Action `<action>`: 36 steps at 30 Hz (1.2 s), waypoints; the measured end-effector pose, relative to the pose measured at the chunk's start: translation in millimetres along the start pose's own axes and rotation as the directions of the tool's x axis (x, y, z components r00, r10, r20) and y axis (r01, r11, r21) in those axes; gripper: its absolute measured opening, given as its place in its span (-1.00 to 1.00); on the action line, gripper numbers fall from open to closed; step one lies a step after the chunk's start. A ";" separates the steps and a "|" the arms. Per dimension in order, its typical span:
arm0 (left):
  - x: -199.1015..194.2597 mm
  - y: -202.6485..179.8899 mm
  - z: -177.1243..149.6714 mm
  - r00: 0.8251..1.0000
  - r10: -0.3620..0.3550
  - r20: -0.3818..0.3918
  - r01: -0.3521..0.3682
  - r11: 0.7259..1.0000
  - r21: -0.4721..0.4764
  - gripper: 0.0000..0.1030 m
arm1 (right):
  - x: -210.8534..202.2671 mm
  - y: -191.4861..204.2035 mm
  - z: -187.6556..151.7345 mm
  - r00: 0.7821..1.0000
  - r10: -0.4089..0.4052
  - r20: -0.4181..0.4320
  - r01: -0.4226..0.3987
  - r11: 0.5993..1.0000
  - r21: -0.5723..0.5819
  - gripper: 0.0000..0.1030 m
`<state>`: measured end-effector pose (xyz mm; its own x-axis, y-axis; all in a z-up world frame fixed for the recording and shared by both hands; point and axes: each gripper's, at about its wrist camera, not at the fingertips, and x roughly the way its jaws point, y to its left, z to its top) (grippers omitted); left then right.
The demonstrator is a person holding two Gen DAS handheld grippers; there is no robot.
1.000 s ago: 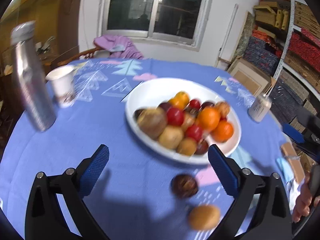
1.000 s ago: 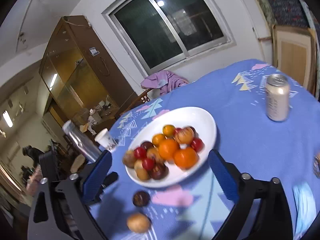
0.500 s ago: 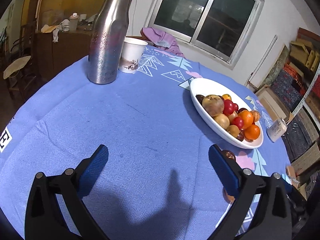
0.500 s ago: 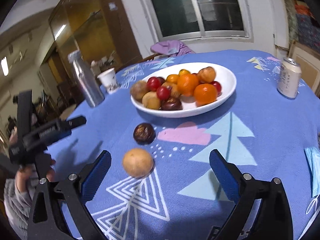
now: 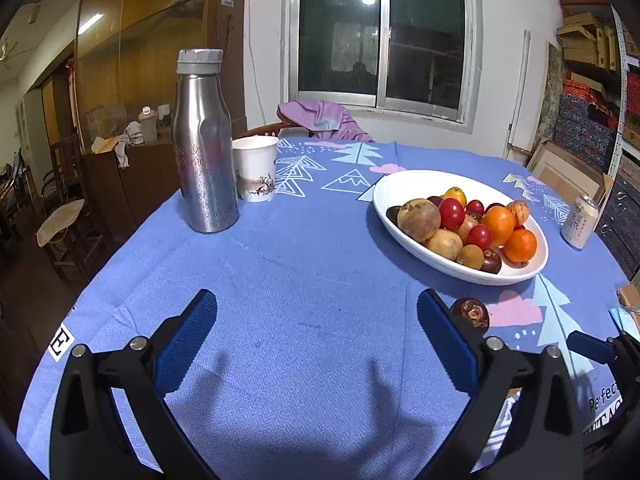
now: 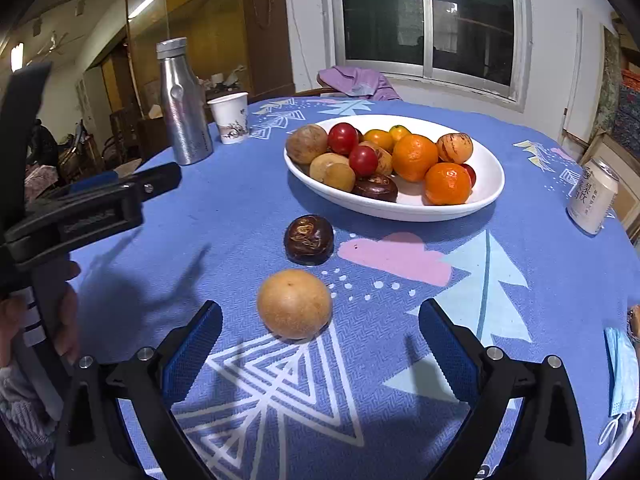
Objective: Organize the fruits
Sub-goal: 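Move both open tools back to the last dark brown fruit and pear, then grasp a round tan pear with the right tool while the left tool grasps a dark brown fruit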
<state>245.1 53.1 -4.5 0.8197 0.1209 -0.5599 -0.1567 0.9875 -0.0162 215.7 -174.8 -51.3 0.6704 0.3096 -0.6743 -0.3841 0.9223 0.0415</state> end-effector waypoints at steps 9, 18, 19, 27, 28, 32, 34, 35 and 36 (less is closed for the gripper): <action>-5.8 -4.0 -0.8 1.000 0.008 0.029 -0.009 1.000 0.029 0.91 | 16.0 22.5 3.8 0.996 -0.073 -0.048 0.068 0.994 -0.090 0.93; -1.8 -5.0 -2.4 1.000 0.010 0.009 -0.010 0.999 0.046 0.91 | 17.7 15.9 2.0 0.995 -0.068 -0.074 0.063 0.995 -0.073 0.36; -1.2 -5.1 -2.3 1.000 0.009 0.007 -0.009 0.999 0.047 0.91 | 20.7 13.8 1.5 0.995 -0.049 -0.092 0.043 0.997 -0.065 0.36; 1.2 -9.7 -4.1 1.000 0.011 -0.002 -0.011 0.997 0.071 0.91 | 24.2 20.1 1.6 0.994 -0.036 -0.106 0.026 0.996 -0.091 0.16; 1.9 -10.7 -4.2 1.000 0.013 -0.004 -0.013 0.997 0.076 0.91 | 25.9 19.6 3.0 0.993 -0.031 -0.110 0.021 0.996 -0.084 0.16; 6.0 -14.9 -6.6 1.000 0.023 -0.018 -0.021 0.995 0.100 0.91 | 29.0 17.8 7.4 0.994 -0.005 -0.108 -0.002 0.998 -0.066 0.16; 8.4 -15.8 -7.9 0.999 0.028 -0.026 -0.025 0.994 0.107 0.91 | 28.2 16.8 7.1 0.994 0.011 -0.109 -0.018 0.998 -0.061 -0.09; 9.6 -15.7 -8.4 0.999 0.030 -0.030 -0.027 0.994 0.109 0.91 | 27.5 15.0 7.8 0.994 0.025 -0.108 -0.030 0.998 -0.051 -0.11; 10.7 -15.3 -9.0 0.999 0.033 -0.034 -0.029 0.993 0.110 0.91 | 27.3 12.9 7.6 0.994 0.025 -0.109 -0.030 0.999 -0.043 -0.11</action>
<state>251.3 38.4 -17.7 0.7946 0.1498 -0.5883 -0.1186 0.9887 0.0916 233.9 -152.8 -63.5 0.5872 0.3052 -0.7496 -0.4307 0.9020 0.0299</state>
